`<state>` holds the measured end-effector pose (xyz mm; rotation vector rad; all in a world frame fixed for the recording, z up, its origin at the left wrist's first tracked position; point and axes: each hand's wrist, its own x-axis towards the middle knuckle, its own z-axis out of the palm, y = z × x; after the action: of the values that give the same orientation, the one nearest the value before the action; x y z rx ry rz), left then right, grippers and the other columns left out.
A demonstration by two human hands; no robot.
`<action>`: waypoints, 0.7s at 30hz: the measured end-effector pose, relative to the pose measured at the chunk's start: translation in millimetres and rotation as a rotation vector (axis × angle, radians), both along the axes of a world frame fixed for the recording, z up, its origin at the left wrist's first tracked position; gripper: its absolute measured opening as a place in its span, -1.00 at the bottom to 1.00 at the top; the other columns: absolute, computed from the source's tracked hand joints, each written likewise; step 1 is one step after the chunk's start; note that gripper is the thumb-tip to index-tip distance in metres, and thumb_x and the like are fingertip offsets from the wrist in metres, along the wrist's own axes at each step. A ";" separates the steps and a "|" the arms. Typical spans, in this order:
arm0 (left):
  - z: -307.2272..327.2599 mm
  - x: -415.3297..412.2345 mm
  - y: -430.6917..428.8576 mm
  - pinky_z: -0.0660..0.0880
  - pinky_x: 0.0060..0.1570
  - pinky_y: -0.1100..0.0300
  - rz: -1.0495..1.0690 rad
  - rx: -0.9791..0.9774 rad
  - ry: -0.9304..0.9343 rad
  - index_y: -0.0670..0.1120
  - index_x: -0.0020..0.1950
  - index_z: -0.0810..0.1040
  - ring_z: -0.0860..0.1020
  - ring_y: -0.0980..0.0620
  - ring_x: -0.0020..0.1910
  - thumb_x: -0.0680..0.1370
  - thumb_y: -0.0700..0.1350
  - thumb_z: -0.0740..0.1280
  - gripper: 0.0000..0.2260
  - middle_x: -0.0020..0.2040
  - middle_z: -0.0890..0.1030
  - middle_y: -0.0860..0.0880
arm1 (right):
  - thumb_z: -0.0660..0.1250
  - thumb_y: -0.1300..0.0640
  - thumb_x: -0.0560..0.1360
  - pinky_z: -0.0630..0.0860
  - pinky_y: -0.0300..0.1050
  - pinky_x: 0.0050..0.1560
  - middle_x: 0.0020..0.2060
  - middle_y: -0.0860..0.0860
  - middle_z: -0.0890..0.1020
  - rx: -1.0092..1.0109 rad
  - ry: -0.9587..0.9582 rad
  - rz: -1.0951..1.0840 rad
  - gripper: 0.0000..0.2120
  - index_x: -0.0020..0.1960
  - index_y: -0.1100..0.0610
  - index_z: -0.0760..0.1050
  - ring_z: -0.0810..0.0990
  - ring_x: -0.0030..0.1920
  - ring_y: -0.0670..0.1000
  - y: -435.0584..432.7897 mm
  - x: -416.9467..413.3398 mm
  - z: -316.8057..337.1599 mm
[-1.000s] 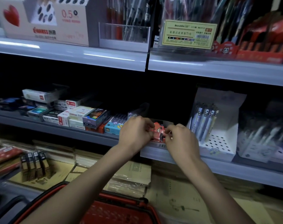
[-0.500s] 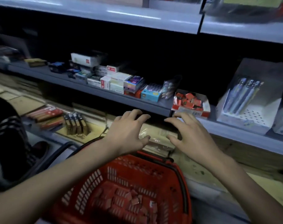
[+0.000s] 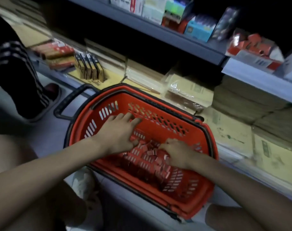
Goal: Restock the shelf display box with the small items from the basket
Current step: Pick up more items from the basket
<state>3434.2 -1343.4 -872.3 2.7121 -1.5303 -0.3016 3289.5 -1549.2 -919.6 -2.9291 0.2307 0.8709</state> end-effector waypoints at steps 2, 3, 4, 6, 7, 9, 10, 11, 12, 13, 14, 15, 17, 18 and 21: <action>-11.5 8.0 8.2 0.37 0.31 -0.05 0.023 0.048 -0.003 0.09 0.61 0.19 0.39 -0.12 0.39 0.53 0.32 0.25 -0.30 0.40 0.39 -0.04 | 0.42 -0.04 0.50 0.43 0.08 0.32 0.33 0.10 0.46 -0.053 0.087 0.007 -0.41 0.50 -0.12 0.36 0.43 0.38 0.22 5.5 6.7 -34.6; -15.7 14.0 13.9 0.36 0.29 -0.05 0.050 0.083 -0.009 0.09 0.59 0.23 0.39 -0.12 0.39 0.54 0.32 0.25 -0.33 0.39 0.40 -0.04 | 0.43 -0.01 0.50 0.41 0.10 0.35 0.37 0.10 0.44 -0.067 0.121 0.013 -0.37 0.52 -0.13 0.32 0.40 0.41 0.22 8.3 10.8 -51.3; -19.9 21.3 20.7 0.36 0.27 -0.05 0.086 0.120 -0.009 0.08 0.56 0.28 0.41 -0.13 0.38 0.54 0.33 0.24 -0.35 0.38 0.41 -0.05 | 0.44 0.03 0.50 0.39 0.10 0.37 0.40 0.11 0.41 -0.078 0.152 0.018 -0.35 0.53 -0.09 0.30 0.38 0.44 0.22 11.1 15.9 -67.2; -27.9 35.4 37.0 0.40 0.23 -0.06 0.145 0.171 0.009 0.04 0.52 0.36 0.45 -0.17 0.31 0.54 0.37 0.15 -0.35 0.34 0.45 -0.09 | 0.44 0.12 0.49 0.38 0.08 0.43 0.49 0.17 0.33 -0.082 0.161 0.029 -0.30 0.56 0.03 0.25 0.33 0.49 0.23 15.2 27.7 -101.3; -28.9 39.8 43.6 0.43 0.21 -0.06 0.140 0.185 0.013 0.01 0.51 0.39 0.48 -0.18 0.26 0.50 0.39 0.05 -0.30 0.31 0.47 -0.10 | 0.42 0.16 0.48 0.36 0.07 0.46 0.55 0.20 0.24 -0.070 0.155 0.026 -0.25 0.59 0.06 0.19 0.29 0.52 0.25 16.1 33.1 -115.6; -34.2 47.7 55.3 0.49 0.13 -0.06 0.097 0.189 0.012 -0.04 0.46 0.47 0.54 -0.19 0.13 0.41 0.37 -0.16 -0.17 0.20 0.51 -0.11 | 0.40 0.20 0.46 0.31 0.07 0.51 0.60 0.23 0.08 -0.027 0.150 0.009 -0.18 0.62 0.06 0.10 0.17 0.57 0.26 18.3 46.7 -148.6; -37.4 51.1 59.2 0.51 0.10 -0.08 0.069 0.183 0.002 -0.06 0.44 0.50 0.55 -0.19 0.08 0.41 0.34 -0.18 -0.17 0.16 0.53 -0.12 | 0.41 0.20 0.46 0.29 0.10 0.52 0.61 0.23 0.03 -0.012 0.155 -0.002 -0.16 0.63 0.04 0.08 0.11 0.59 0.27 19.1 52.9 -161.4; -40.2 54.3 62.4 0.53 0.07 -0.09 0.048 0.187 0.001 -0.07 0.42 0.52 0.57 -0.19 0.03 0.44 0.31 -0.15 -0.21 0.13 0.54 -0.12 | 0.43 0.18 0.45 0.27 0.14 0.53 0.61 0.20 -0.01 -0.001 0.162 -0.017 -0.13 0.63 0.01 0.06 0.04 0.60 0.27 19.9 58.2 -172.6; -42.4 56.6 64.9 0.54 0.03 -0.10 0.029 0.178 0.001 -0.07 0.40 0.55 0.58 -0.18 0.00 0.46 0.28 -0.10 -0.26 0.10 0.55 -0.12 | 0.45 0.16 0.45 0.27 0.17 0.53 0.62 0.17 -0.04 0.003 0.162 -0.039 -0.09 0.64 -0.03 0.02 -0.01 0.61 0.27 20.7 62.4 -181.6; -44.2 58.2 66.5 0.55 0.00 -0.10 0.018 0.166 -0.001 -0.08 0.38 0.57 0.58 -0.18 -0.04 0.48 0.25 -0.05 -0.31 0.07 0.56 -0.12 | 0.46 0.14 0.45 0.29 0.19 0.51 0.62 0.14 -0.04 0.001 0.154 -0.060 -0.06 0.65 -0.05 -0.02 -0.02 0.61 0.28 21.1 65.8 -189.9; -46.6 59.4 67.7 0.57 -0.03 -0.10 0.013 0.154 -0.006 -0.08 0.36 0.58 0.58 -0.19 -0.06 0.49 0.22 0.00 -0.36 0.05 0.57 -0.12 | 0.47 0.11 0.45 0.32 0.19 0.48 0.62 0.11 -0.01 -0.012 0.140 -0.073 -0.06 0.65 -0.07 -0.03 0.00 0.59 0.29 22.5 68.1 -195.0; -47.6 60.9 68.1 0.57 -0.05 -0.10 0.010 0.141 -0.005 -0.09 0.34 0.60 0.58 -0.19 -0.07 0.49 0.19 0.05 -0.40 0.03 0.57 -0.12 | 0.46 0.08 0.44 0.36 0.20 0.45 0.60 0.10 0.04 -0.034 0.108 -0.078 -0.08 0.64 -0.07 0.00 0.06 0.57 0.30 25.5 70.6 -198.7; -50.5 63.8 68.9 0.58 -0.04 -0.09 0.002 0.129 0.015 -0.08 0.32 0.61 0.58 -0.19 -0.06 0.50 0.13 0.13 -0.48 0.04 0.58 -0.12 | 0.44 -0.02 0.43 0.41 0.19 0.38 0.49 0.13 0.23 -0.066 -0.005 -0.075 -0.20 0.58 -0.03 0.18 0.21 0.46 0.29 38.0 77.5 -203.1; -52.0 64.4 69.2 0.58 -0.01 -0.10 -0.003 0.133 0.023 -0.08 0.31 0.61 0.58 -0.18 -0.04 0.51 0.12 0.13 -0.50 0.05 0.58 -0.12 | 0.42 -0.06 0.45 0.43 0.17 0.35 0.42 0.13 0.30 -0.034 -0.084 -0.077 -0.31 0.53 0.02 0.29 0.26 0.41 0.25 46.6 82.6 -204.7; -54.4 63.6 71.5 0.54 0.01 -0.08 -0.037 0.172 0.009 -0.07 0.18 0.65 0.56 -0.14 -0.06 0.52 0.10 0.02 -0.50 -0.01 0.56 -0.07 | 0.38 0.01 0.46 0.50 0.17 0.32 0.47 0.13 0.25 0.178 -0.202 -0.001 -0.41 0.46 0.05 0.38 0.25 0.48 0.21 73.7 110.2 -209.7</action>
<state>3497.8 -1271.9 -926.8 2.8067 -1.6260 -0.4663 3399.6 -1475.6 -1129.3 -2.8216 0.1337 0.5578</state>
